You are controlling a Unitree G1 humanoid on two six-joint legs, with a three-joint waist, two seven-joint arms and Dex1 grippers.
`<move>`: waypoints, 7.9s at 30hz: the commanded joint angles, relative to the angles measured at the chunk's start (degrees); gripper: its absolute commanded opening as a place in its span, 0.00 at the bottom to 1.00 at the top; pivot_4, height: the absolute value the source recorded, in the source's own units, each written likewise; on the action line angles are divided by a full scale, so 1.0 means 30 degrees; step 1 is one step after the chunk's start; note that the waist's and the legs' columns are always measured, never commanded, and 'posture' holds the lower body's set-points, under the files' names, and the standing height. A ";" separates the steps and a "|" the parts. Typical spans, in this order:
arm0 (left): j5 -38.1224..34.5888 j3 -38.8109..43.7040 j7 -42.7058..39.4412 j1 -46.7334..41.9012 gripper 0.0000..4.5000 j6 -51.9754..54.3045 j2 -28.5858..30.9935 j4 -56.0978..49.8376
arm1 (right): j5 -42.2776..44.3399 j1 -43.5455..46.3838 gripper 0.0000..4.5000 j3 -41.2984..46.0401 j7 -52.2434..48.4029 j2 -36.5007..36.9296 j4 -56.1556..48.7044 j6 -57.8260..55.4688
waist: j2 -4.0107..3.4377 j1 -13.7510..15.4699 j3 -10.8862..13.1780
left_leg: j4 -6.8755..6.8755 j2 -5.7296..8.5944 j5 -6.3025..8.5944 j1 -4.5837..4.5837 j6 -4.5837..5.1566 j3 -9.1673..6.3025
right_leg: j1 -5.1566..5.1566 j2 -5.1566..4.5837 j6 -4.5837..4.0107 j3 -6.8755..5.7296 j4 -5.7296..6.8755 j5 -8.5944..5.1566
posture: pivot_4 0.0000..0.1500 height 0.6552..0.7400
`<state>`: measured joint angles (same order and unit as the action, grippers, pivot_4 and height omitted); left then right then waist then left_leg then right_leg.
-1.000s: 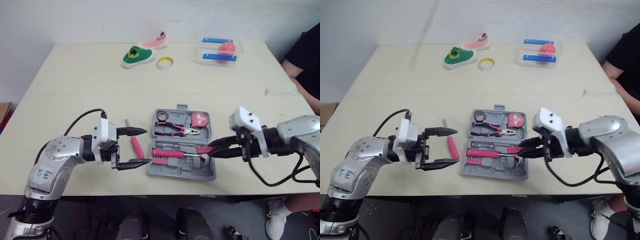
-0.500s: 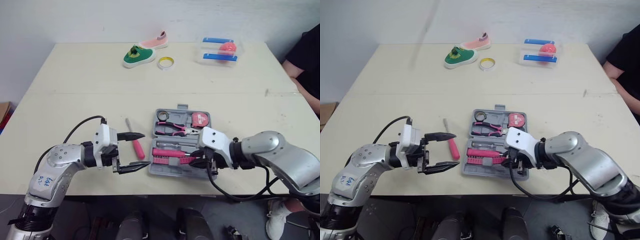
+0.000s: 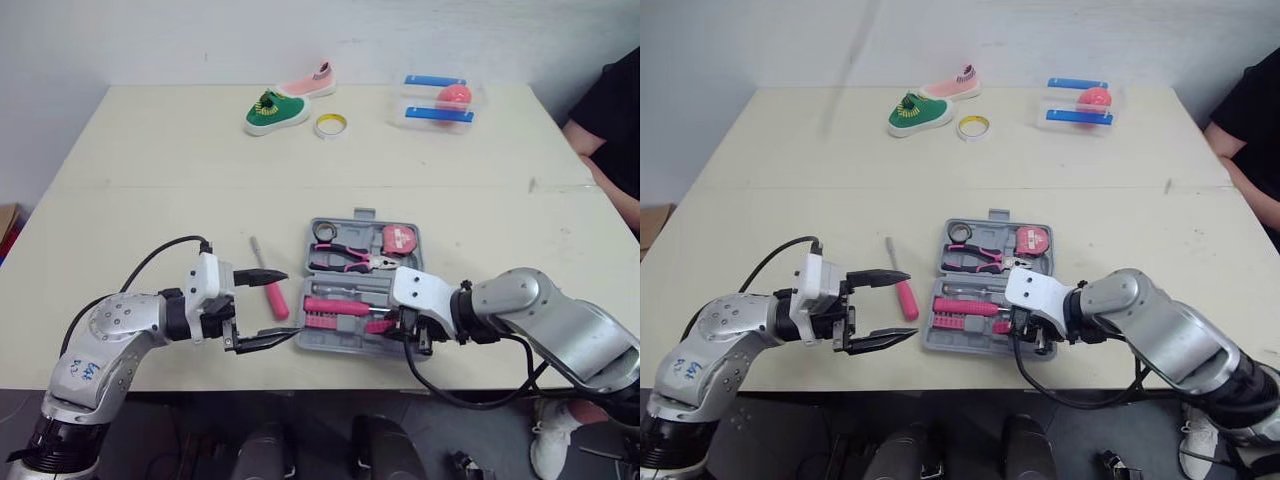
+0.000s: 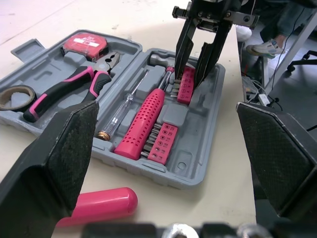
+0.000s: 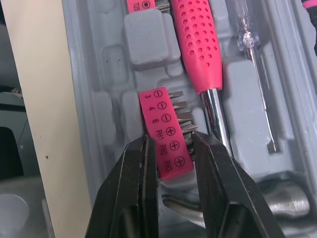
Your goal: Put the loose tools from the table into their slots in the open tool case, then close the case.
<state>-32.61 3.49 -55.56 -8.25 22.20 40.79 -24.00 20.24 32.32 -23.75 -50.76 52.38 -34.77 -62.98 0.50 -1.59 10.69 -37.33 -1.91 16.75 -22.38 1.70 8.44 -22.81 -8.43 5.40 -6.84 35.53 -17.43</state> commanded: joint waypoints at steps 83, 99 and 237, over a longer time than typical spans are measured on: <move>0.2065 1.1500 0.4162 0.7028 1.00 -0.5265 -0.0865 0.6252 | 0.1224 -0.6582 0.51 1.4176 -0.6959 0.0039 2.0219 2.6090 | 0.0165 0.0049 0.0036 | 0.0036 0.0003 0.0055 0.0058 0.0004 -0.0014 | 0.0062 -0.0031 0.0006 -0.0022 -0.0047 0.0006 | 1.00 1.00; 0.0809 1.3286 0.7998 0.8765 1.00 -0.2207 -0.1766 0.3690 | 0.0439 -0.2774 0.99 1.4527 -0.6922 0.0190 2.8359 3.0582 | 0.0120 -0.0212 0.0072 | 0.0049 -0.0028 0.0121 0.0064 -0.0093 0.0035 | 0.0062 -0.0025 0.0019 -0.0004 -0.0119 0.0022 | 1.00 1.00; 0.5222 -0.6514 -0.2210 -0.6712 0.39 -0.2075 -0.5015 0.4419 | 0.4288 -1.1005 1.00 1.4482 -0.9576 -0.2042 1.0908 2.2167 | 0.0096 0.0981 0.0116 | -0.0216 0.0028 -0.0001 0.0000 0.0107 -0.0037 | 0.0115 -0.0006 0.0040 -0.0202 0.0042 0.0048 | 1.00 1.00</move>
<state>-16.64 -15.78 -61.97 -28.70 18.00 26.51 -10.31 32.74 -0.70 18.44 -79.58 46.50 -1.68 2.46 0.79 1.35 11.04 -37.98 -1.81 16.74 -22.37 2.03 8.34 -22.46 -8.43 5.52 -7.48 35.67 -17.28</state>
